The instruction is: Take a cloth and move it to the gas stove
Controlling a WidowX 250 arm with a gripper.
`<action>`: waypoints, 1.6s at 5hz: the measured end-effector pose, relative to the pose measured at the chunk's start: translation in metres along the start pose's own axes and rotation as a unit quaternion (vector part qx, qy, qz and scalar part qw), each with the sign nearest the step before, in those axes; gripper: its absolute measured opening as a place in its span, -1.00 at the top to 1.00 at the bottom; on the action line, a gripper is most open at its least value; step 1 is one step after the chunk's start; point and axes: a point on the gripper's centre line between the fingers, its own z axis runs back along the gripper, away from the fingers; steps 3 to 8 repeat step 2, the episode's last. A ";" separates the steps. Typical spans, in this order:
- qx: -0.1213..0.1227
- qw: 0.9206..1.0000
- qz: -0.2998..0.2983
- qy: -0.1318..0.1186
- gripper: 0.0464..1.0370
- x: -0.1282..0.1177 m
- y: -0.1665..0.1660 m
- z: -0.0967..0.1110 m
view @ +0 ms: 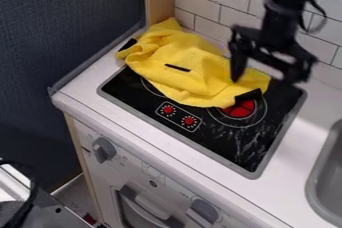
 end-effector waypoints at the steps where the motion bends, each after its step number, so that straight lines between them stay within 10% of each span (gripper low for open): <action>1: 0.005 0.999 0.034 -0.007 -0.92 -0.032 -0.016 0.008; 2: 0.004 0.995 0.095 -0.011 -0.92 -0.065 -0.010 0.008; 8: 0.004 0.995 0.095 -0.011 -0.92 -0.065 -0.010 0.008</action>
